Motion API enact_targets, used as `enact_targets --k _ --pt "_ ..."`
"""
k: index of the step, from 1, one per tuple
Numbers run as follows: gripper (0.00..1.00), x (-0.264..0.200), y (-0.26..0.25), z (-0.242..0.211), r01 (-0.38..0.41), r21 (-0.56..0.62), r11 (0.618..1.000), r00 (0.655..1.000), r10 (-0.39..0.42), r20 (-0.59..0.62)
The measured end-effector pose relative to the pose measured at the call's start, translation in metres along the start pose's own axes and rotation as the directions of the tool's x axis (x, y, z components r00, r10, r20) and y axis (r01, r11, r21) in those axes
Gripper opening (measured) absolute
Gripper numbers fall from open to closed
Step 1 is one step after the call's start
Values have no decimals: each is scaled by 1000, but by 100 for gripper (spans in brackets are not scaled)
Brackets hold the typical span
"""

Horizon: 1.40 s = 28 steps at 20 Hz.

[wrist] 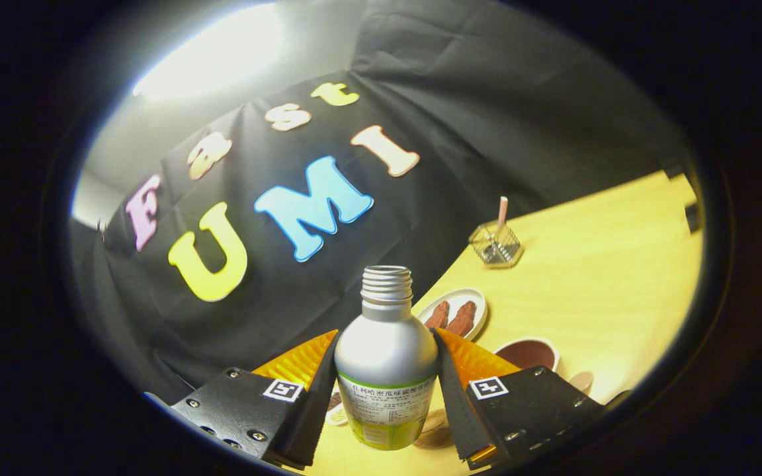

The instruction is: Take the bottle from table, then pour the juice into the cup, finally place the bottle on the coaster

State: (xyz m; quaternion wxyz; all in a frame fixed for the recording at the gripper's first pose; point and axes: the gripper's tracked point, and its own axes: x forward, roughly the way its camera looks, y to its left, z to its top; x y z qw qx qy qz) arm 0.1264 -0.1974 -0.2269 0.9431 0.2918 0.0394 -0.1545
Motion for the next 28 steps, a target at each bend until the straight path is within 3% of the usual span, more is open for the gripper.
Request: enact_targets --k 5,8,10,17,25,28 --pt "76 0 41 8 -68 -266 962 997 78 29" --pt "76 -1 58 -1 -48 -518 854 996 79 39" --pt "76 -5 69 -15 -86 -588 804 993 116 14" --pt "77 15 55 -59 -104 -626 773 994 106 -34" --pt "77 36 37 -107 -137 -599 789 990 94 -102" --pt "77 36 36 -108 -127 -624 771 992 101 -77"
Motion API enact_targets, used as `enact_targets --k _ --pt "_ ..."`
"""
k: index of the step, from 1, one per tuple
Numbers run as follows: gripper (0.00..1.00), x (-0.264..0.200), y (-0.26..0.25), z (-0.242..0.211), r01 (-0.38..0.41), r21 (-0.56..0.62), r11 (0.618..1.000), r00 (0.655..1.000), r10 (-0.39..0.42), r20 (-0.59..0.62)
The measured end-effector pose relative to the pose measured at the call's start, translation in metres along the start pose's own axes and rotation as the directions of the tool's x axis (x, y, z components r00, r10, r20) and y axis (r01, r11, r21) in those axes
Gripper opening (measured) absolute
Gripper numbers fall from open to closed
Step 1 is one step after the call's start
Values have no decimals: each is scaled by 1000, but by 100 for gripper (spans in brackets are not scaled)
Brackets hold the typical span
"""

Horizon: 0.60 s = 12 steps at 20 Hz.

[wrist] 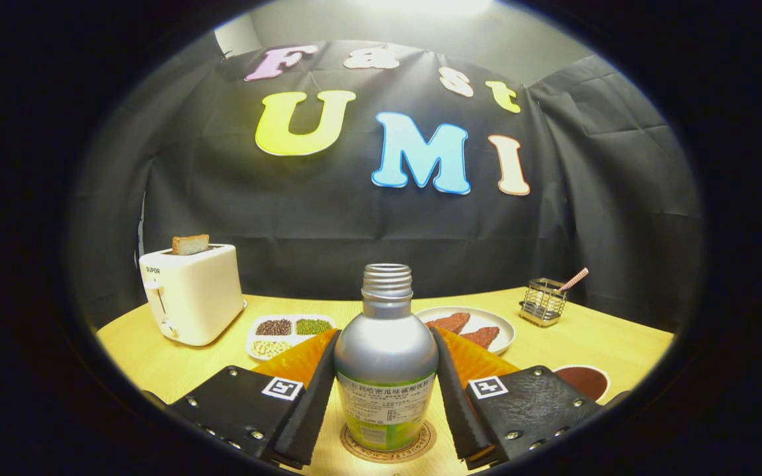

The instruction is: Take the bottle from table, then pour the juice into the cup, finally place the bottle on the coaster

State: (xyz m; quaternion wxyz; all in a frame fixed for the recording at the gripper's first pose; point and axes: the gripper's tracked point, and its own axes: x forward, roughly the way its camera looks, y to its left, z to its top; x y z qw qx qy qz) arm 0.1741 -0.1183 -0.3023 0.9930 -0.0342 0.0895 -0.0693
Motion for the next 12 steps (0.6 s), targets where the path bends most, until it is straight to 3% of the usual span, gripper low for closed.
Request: enact_targets --k 4,6,12 --pt "81 -7 14 11 -54 1 999 998 54 44" --pt "100 -18 11 35 -68 18 998 993 66 98" --pt "99 -63 -21 121 -39 92 995 969 15 246"
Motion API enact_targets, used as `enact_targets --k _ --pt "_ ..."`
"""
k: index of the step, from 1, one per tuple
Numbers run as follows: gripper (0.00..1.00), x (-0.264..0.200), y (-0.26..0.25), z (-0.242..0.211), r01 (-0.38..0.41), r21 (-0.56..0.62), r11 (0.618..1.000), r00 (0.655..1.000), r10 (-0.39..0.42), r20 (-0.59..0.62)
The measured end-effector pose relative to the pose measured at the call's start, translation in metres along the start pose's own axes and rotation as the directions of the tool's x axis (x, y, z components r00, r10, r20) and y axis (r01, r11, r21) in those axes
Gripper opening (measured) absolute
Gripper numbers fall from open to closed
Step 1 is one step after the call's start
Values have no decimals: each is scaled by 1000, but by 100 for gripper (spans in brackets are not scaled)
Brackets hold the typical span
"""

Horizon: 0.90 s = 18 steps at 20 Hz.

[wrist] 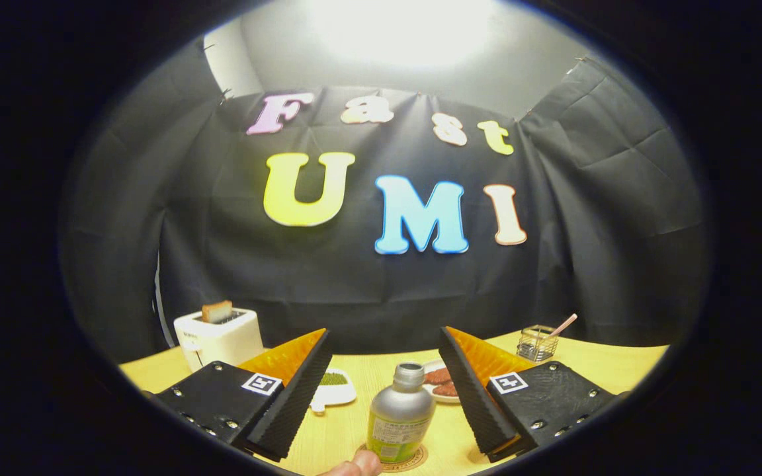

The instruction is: Take the bottle from table, then pour the juice into the cup, finally place the bottle on the coaster

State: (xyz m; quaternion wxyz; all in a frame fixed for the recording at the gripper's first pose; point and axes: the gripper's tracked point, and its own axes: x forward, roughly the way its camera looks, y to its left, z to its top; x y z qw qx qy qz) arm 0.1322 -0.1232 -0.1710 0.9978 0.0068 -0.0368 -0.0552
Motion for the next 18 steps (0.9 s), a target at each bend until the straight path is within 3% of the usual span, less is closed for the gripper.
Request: enact_targets --k 3,6,10,18 --pt "99 -13 -13 47 18 34 999 999 -20 37" --pt "99 -22 -8 94 -25 52 998 997 21 79" --pt "98 -26 -3 121 -15 -31 999 1000 15 0" --pt "99 -38 33 147 -98 -49 994 995 97 -31"
